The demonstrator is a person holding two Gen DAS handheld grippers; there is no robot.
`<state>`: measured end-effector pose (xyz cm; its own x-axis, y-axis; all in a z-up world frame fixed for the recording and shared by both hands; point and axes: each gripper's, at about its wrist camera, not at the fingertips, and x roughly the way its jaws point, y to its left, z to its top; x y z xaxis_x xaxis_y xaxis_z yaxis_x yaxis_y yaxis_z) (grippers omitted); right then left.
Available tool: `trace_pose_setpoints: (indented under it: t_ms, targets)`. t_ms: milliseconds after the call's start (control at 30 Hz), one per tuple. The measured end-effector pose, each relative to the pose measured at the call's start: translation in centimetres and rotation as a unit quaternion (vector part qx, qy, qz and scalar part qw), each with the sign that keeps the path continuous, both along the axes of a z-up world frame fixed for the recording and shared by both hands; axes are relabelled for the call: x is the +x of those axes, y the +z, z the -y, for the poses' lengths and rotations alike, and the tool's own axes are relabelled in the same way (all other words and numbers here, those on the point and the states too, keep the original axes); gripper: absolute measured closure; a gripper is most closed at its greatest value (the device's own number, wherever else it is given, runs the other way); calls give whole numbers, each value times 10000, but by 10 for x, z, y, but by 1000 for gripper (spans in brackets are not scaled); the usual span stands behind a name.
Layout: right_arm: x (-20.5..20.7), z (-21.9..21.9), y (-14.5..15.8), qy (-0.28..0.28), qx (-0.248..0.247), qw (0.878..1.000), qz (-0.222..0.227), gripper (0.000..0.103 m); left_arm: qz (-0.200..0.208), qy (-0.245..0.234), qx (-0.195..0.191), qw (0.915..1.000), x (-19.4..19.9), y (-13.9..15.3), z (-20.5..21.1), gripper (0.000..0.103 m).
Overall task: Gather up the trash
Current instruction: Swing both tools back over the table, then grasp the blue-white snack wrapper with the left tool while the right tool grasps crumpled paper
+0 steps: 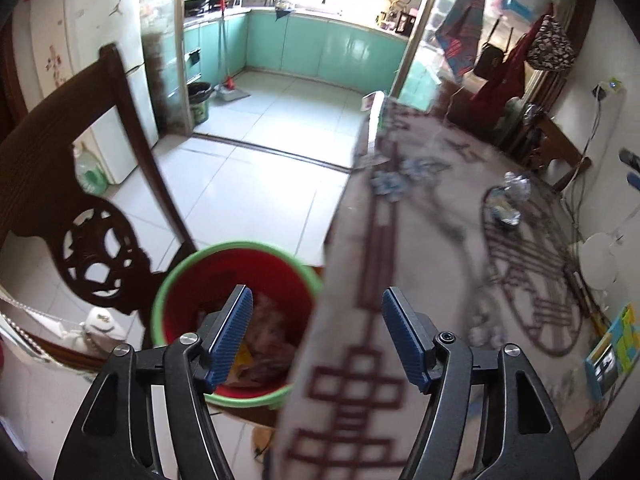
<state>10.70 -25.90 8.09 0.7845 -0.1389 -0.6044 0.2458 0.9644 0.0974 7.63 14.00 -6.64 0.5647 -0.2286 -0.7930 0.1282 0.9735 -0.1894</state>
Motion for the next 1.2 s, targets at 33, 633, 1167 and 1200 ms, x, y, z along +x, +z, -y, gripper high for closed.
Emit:
trace_pose_setpoints:
  t_ms: [33,633,1167,1200]
  targets:
    - [9,19,5,-13,-45,10000,21,34,6,8,-41,10000,-2,4,13,35]
    - [227,197,-223,48,1329,9757,-1740,34,63,-577,-106,9983,33,33,253,22]
    - [157,225,-227,114,2090,9763,-556,54,-723,-468,63,9963,155,-70,364,23]
    - [150,227,-225,103,2120,9757,-543,54,-761,-403,47,9963,162,-78,369,23]
